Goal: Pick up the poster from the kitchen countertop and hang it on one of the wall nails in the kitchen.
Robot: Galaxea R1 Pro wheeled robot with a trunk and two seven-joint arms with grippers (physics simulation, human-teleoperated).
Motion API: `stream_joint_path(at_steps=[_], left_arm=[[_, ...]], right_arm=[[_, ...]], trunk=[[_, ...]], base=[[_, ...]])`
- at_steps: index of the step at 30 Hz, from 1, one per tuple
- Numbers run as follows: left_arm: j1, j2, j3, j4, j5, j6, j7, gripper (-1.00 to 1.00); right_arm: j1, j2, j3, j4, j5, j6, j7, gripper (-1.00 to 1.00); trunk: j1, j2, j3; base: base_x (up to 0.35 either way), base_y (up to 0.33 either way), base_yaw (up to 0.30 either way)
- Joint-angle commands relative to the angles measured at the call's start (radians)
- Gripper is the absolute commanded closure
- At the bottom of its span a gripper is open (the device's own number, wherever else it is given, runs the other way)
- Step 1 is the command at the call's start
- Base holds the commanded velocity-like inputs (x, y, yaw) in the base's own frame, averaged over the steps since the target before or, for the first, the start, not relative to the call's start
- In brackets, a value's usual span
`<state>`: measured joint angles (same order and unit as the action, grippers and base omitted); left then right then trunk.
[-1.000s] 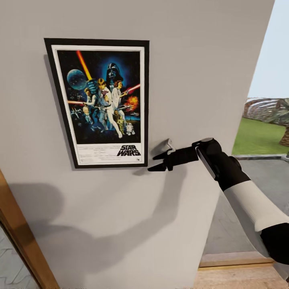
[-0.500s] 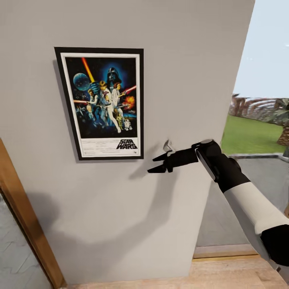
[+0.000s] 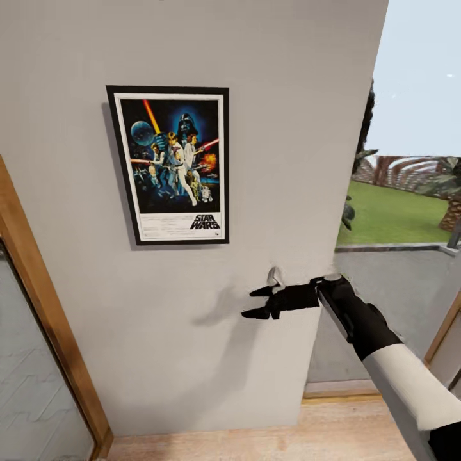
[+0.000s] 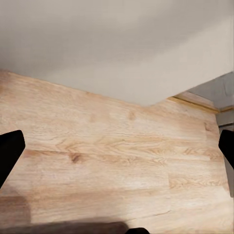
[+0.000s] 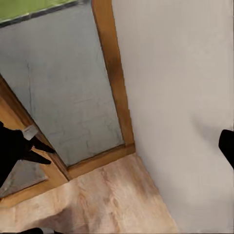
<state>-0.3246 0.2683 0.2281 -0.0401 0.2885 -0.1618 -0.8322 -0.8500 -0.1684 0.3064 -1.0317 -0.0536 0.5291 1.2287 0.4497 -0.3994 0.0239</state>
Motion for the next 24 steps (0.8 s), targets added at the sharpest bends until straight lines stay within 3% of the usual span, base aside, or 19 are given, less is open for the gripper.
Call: stream_joint_path(at_steps=[1, 2, 3, 4, 5, 6, 7, 13, 14, 16, 17, 24], left_arm=[[-0.001, -0.004, 0.002, 0.002, -0.002, -0.005, -0.001, -1.0], [-0.001, -0.004, 0.002, 0.002, -0.002, -0.006, -0.001, -1.0], [-0.001, -0.005, 0.002, 0.003, -0.002, -0.006, -0.001, -1.0], [-0.001, -0.005, 0.002, 0.003, -0.002, -0.006, 0.0, -1.0], [-0.001, -0.007, 0.002, 0.007, -0.002, -0.005, 0.062, -1.0], [-0.001, -0.007, 0.002, 0.007, -0.002, -0.005, 0.087, -1.0], [0.0, -0.03, 0.002, 0.01, -0.003, -0.005, 0.315, -1.0], [0.001, -0.04, 0.002, 0.011, -0.004, -0.004, 0.469, -1.0], [0.001, -0.041, 0.002, 0.011, -0.007, -0.003, 0.543, -1.0], [0.002, -0.042, 0.002, 0.011, -0.008, -0.003, 0.594, -1.0], [0.006, -0.045, 0.002, 0.012, -0.01, -0.003, 0.663, -1.0], [0.012, -0.059, 0.002, 0.011, -0.011, -0.001, 0.771, -1.0]], right_arm=[[0.272, -0.004, -0.189, 0.256, -0.005, -0.295, -0.056, -1.0], [0.282, -0.004, -0.194, 0.309, -0.005, -0.332, -0.059, -1.0], [0.301, -0.005, -0.206, 0.485, -0.006, -0.439, -0.077, -1.0], [0.308, -0.005, -0.211, 0.6, -0.006, -0.508, -0.098, -1.0], [0.319, -0.006, -0.215, 0.902, -0.007, -0.666, -0.228, -1.0], [0.32, -0.006, -0.216, 0.929, -0.007, -0.675, -0.25, -1.0], [0.37, -0.006, -0.216, 1.046, -0.007, -0.705, -0.442, -1.0], [0.434, -0.007, -0.215, 1.067, -0.007, -0.709, -0.645, -1.0], [0.461, -0.005, -0.214, 1.071, -0.006, -0.709, -0.741, -1.0], [0.482, -0.003, -0.214, 1.074, -0.006, -0.709, -0.805, -1.0], [0.511, 0.001, -0.213, 1.076, -0.006, -0.709, -0.897, -1.0], [0.571, 0.006, -0.213, 1.08, -0.007, -0.706, -1.067, -1.0]], trunk=[[0.0, -0.001, 0.0], [0.0, -0.001, 0.0], [0.0, -0.001, 0.0], [0.0, -0.001, 0.0], [0.0, -0.001, 0.0], [0.0, -0.001, 0.0], [0.0, -0.001, 0.0], [0.0, -0.001, 0.0], [0.0, -0.001, 0.0], [0.0, -0.001, 0.0], [0.0, -0.001, 0.0], [0.0, -0.001, 0.0]], base=[[0.0, 0.0, 0.0], [0.0, 0.0, 0.0], [0.0, 0.0, 0.0], [0.0, 0.0, 0.0], [0.0, 0.0, 0.0], [0.0, 0.0, 0.0], [0.0, 0.0, 0.0], [0.0, 0.0, 0.0], [0.0, 0.0, 0.0], [0.0, 0.0, 0.0], [0.0, 0.0, 0.0], [0.0, 0.0, 0.0]])
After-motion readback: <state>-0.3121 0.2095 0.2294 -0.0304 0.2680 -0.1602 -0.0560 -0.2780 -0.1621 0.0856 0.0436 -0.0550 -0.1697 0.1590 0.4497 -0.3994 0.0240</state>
